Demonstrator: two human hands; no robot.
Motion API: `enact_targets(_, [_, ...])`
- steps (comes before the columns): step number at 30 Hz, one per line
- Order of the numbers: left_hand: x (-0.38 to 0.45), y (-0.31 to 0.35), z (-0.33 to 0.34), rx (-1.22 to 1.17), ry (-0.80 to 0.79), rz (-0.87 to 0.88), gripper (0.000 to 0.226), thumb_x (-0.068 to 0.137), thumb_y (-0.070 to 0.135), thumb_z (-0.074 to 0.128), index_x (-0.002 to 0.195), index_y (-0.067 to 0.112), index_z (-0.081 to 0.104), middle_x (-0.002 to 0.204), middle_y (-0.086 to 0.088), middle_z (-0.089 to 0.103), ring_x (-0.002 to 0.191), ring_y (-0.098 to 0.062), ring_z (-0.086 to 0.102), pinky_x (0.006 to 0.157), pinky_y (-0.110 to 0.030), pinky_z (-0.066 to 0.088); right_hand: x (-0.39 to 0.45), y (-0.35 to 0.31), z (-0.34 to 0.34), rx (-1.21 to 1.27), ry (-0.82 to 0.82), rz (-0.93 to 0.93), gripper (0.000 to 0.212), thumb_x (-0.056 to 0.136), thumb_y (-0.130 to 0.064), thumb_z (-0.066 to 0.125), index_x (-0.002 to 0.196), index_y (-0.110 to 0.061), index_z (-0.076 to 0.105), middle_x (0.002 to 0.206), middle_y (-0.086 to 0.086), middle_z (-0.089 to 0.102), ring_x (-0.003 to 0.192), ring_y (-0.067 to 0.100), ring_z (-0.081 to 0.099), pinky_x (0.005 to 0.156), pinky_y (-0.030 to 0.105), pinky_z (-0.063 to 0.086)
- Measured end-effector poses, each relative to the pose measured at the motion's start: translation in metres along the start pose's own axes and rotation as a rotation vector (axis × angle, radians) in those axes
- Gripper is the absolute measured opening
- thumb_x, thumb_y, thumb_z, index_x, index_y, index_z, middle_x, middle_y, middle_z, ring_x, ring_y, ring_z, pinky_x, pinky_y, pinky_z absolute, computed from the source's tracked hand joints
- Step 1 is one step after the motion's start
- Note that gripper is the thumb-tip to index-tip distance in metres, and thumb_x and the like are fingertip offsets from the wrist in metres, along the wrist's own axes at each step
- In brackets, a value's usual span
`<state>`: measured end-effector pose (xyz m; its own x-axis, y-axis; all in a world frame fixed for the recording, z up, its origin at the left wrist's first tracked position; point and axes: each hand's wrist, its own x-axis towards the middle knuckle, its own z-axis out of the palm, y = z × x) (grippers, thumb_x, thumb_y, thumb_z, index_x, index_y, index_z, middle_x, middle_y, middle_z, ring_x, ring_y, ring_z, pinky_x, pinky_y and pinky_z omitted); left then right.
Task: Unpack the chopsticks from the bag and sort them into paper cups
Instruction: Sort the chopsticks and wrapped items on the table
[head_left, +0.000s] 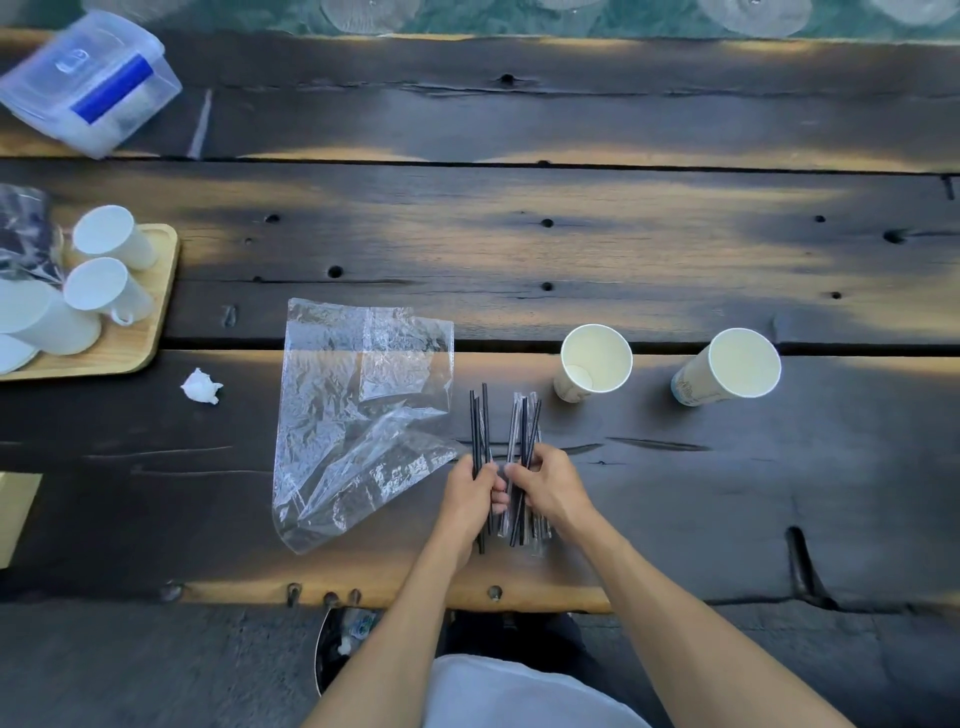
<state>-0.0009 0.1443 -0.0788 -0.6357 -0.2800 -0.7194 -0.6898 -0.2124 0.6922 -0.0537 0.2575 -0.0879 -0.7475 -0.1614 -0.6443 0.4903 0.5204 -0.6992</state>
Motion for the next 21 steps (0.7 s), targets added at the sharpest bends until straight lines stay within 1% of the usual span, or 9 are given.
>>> enact_targets(3, [-0.010, 0.003, -0.001, -0.006, -0.086, 0.024, 0.018, 0.103, 0.016, 0.042, 0.106, 0.002, 0.054, 0.091, -0.013, 0.073, 0.070, -0.023, 0.072, 0.062, -0.029, 0.058, -0.011, -0.008, -0.002, 0.127, -0.110, 0.024, 0.025, 0.094, -0.023, 0.063, 0.079, -0.008, 0.049, 0.052, 0.007, 0.046, 0.040, 0.015, 0.040, 0.040, 0.024, 0.030])
enact_targets(5, [-0.017, 0.006, -0.004, -0.025, -0.143, 0.063, 0.020, 0.104, 0.016, 0.038, 0.108, 0.003, 0.053, 0.084, -0.013, 0.073, 0.072, -0.026, 0.073, 0.060, -0.028, 0.055, -0.018, -0.012, -0.004, 0.212, -0.154, 0.016, 0.019, 0.095, -0.019, 0.062, 0.091, -0.001, 0.056, 0.057, 0.011, 0.049, 0.041, 0.016, 0.042, 0.036, 0.024, 0.030])
enact_targets(7, [-0.025, 0.009, -0.008, -0.016, -0.185, 0.088, 0.021, 0.104, 0.018, 0.036, 0.109, 0.009, 0.054, 0.074, -0.008, 0.074, 0.068, -0.025, 0.073, 0.058, -0.030, 0.054, -0.025, -0.014, -0.009, 0.263, -0.192, -0.037, 0.015, 0.093, -0.016, 0.064, 0.089, -0.003, 0.060, 0.059, 0.013, 0.052, 0.040, 0.015, 0.045, 0.035, 0.023, 0.032])
enact_targets(10, [-0.036, 0.009, -0.011, -0.015, -0.215, 0.108, 0.024, 0.105, 0.019, 0.036, 0.116, 0.018, 0.057, 0.079, -0.007, 0.074, 0.064, -0.020, 0.070, 0.060, -0.031, 0.056, -0.033, -0.013, -0.016, 0.301, -0.235, -0.111, 0.009, 0.090, -0.017, 0.069, 0.082, -0.014, 0.068, 0.057, 0.010, 0.060, 0.040, 0.013, 0.049, 0.037, 0.020, 0.036])
enact_targets(13, [-0.050, 0.008, -0.013, -0.077, -0.300, 0.125, 0.023, 0.107, 0.014, 0.036, 0.117, 0.009, 0.056, 0.077, -0.012, 0.066, 0.058, -0.017, 0.059, 0.056, -0.028, 0.050, -0.041, -0.009, -0.021, 0.415, -0.335, -0.119, 0.008, 0.087, -0.020, 0.073, 0.089, -0.012, 0.073, 0.055, 0.014, 0.054, 0.046, 0.023, 0.052, 0.047, 0.026, 0.043])
enact_targets(15, [-0.058, 0.008, -0.014, -0.098, -0.382, 0.121, 0.020, 0.107, 0.015, 0.038, 0.103, 0.005, 0.055, 0.074, -0.010, 0.061, 0.055, -0.014, 0.052, 0.053, -0.027, 0.043, -0.047, -0.008, -0.023, 0.528, -0.442, -0.122, 0.025, 0.085, -0.021, 0.076, 0.098, 0.000, 0.069, 0.068, 0.024, 0.054, 0.048, 0.028, 0.057, 0.050, 0.034, 0.050])
enact_targets(17, [-0.067, 0.008, -0.016, -0.135, -0.473, 0.092, 0.021, 0.106, 0.020, 0.042, 0.092, 0.008, 0.053, 0.071, -0.007, 0.059, 0.052, -0.013, 0.048, 0.050, -0.027, 0.039, -0.053, -0.011, -0.026, 0.631, -0.515, -0.117, 0.042, 0.082, -0.014, 0.077, 0.114, 0.008, 0.061, 0.095, 0.034, 0.058, 0.051, 0.030, 0.065, 0.050, 0.034, 0.054])
enact_targets(19, [-0.074, 0.007, -0.021, -0.193, -0.563, 0.037, 0.022, 0.104, 0.025, 0.047, 0.089, 0.010, 0.052, 0.068, -0.005, 0.056, 0.050, -0.012, 0.044, 0.045, -0.023, 0.036, -0.058, -0.013, -0.030, 0.695, -0.591, -0.107, 0.047, 0.081, -0.009, 0.076, 0.123, 0.005, 0.059, 0.114, 0.028, 0.065, 0.067, 0.025, 0.072, 0.057, 0.032, 0.058])
enact_targets(21, [-0.079, 0.004, -0.028, -0.243, -0.660, -0.029, 0.024, 0.101, 0.029, 0.049, 0.092, 0.008, 0.055, 0.065, -0.004, 0.049, 0.049, -0.011, 0.039, 0.043, -0.021, 0.033, -0.065, -0.016, -0.038, 0.701, -0.657, -0.125, 0.045, 0.082, -0.010, 0.074, 0.124, 0.000, 0.059, 0.116, 0.021, 0.069, 0.074, 0.021, 0.070, 0.065, 0.029, 0.056])
